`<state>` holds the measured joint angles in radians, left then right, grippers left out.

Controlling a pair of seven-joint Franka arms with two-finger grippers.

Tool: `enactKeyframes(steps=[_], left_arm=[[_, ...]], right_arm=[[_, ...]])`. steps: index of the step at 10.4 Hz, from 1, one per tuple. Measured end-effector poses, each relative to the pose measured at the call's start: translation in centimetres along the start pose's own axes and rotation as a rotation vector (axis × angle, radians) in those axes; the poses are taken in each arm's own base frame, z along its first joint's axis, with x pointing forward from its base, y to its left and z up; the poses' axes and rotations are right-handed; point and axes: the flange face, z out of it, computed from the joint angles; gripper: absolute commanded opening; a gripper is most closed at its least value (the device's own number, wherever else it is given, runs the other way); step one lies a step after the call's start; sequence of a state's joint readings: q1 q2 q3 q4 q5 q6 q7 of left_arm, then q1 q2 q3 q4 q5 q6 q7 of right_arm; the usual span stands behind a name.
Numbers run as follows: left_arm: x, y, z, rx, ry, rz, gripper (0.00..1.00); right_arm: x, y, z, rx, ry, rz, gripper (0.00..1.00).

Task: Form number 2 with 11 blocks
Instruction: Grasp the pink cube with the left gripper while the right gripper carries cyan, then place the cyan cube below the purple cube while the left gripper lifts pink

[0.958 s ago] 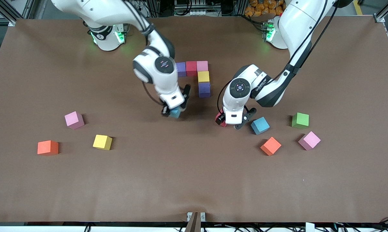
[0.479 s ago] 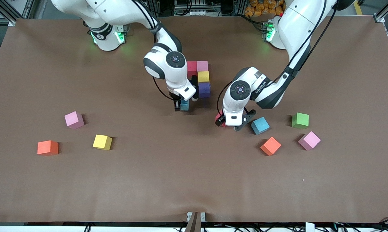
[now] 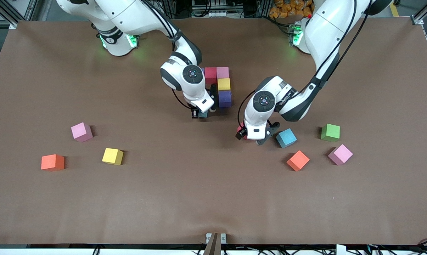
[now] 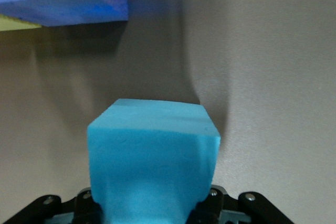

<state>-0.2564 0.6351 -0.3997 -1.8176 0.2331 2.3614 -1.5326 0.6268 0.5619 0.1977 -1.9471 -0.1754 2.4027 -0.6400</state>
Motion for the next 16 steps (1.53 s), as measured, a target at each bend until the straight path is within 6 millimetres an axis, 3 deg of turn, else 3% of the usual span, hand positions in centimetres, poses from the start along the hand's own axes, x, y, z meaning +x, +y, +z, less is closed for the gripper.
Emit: enactKeyframes(steps=[5,8,9,13,16], left_arm=[[0.0,0.1,0.1,-0.001,-0.001,-0.001,0.78],[-0.3,0.3,0.4,-0.001,-0.005,0.003,0.46],[-0.3,0.4,0.2,-0.005,-0.005,0.004,0.40],[-0.4,0.8,-0.2,-0.016,-0.005,-0.001,0.41],[-1.8,1.5,-2.0,-0.046,-0.009,-0.085,0.41]], right_arm=[[2.5,-2.8,-0.1,0.002,0.012,-0.049,0.00],[3.7,-4.1,-0.2,-0.006,0.022,-0.076,0.00],[4.0,-4.5,-0.1,-0.006,0.022,-0.083,0.00],[4.2,-4.7,0.0,0.001,0.029,-0.077,0.00],[4.2,-4.7,0.1,0.006,0.033,-0.069,0.00]])
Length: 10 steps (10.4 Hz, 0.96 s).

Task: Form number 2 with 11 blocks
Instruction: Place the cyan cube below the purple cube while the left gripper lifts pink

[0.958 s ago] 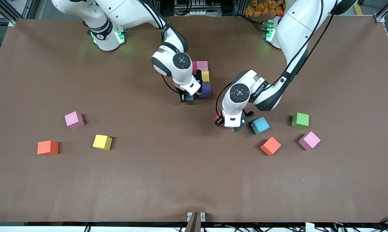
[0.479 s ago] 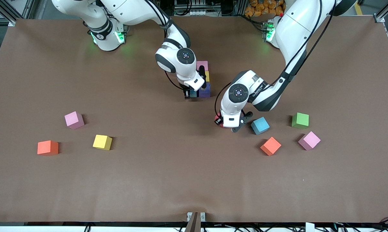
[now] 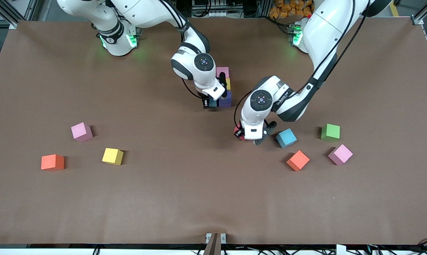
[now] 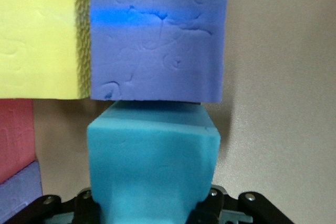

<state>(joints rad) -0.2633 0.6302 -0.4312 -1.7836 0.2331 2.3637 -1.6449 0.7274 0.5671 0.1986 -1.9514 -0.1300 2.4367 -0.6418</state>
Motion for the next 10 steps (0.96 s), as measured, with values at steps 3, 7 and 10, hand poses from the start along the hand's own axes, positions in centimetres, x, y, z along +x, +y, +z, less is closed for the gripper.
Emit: enactKeyframes(steps=[3,7,10], left_arm=[[-1.8,0.3,-2.6,-0.030,0.001,-0.093,0.43],[-4.7,-0.3,-6.8,-0.036,-0.018,-0.161,0.45],[-5.2,-1.0,-9.5,-0.018,-0.021,-0.177,0.47]], right_arm=[[0.1,0.1,0.1,-0.002,0.008,0.003,0.00],[0.2,0.1,0.1,-0.004,0.013,0.004,0.00],[0.3,0.2,0.0,-0.015,0.028,0.004,1.00]])
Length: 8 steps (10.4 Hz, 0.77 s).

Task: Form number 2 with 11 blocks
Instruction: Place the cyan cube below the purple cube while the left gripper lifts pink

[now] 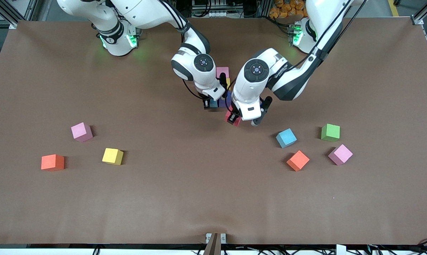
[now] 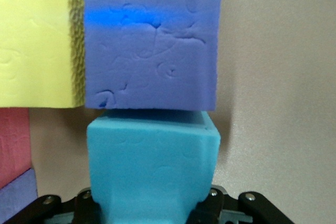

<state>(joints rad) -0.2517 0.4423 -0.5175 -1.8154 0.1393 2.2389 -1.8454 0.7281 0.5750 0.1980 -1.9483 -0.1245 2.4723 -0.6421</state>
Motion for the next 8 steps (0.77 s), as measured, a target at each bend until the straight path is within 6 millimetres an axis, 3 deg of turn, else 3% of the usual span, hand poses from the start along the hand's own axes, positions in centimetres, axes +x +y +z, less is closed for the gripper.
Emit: enactKeyframes(steps=[4,8], left_arm=[[1.1,-0.2,-0.7,0.014,0.007,-0.020,0.48],[0.9,-0.3,-1.0,0.016,0.008,-0.019,0.48]], right_arm=[[0.4,0.1,0.0,-0.019,0.027,-0.006,1.00],[0.2,0.6,-0.3,-0.023,0.024,0.000,1.00]])
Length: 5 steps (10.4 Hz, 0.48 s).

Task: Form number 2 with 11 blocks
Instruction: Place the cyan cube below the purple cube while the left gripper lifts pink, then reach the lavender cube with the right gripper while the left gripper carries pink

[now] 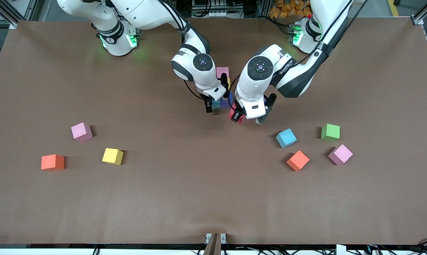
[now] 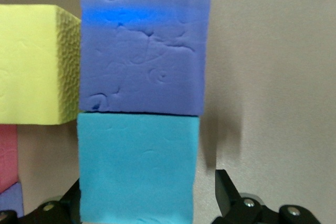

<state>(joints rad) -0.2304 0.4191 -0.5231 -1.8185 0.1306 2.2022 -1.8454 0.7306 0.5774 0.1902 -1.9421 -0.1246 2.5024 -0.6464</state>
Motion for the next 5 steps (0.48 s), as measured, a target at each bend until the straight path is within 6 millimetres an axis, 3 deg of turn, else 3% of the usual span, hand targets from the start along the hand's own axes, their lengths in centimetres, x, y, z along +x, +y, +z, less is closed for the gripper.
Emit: enactKeyframes(steps=[5], left_arm=[[-1.1,-0.2,-0.2,0.013,-0.052,-0.021,0.47]], right_arm=[[-1.7,1.8,-3.0,0.007,-0.041,0.036,1.00]])
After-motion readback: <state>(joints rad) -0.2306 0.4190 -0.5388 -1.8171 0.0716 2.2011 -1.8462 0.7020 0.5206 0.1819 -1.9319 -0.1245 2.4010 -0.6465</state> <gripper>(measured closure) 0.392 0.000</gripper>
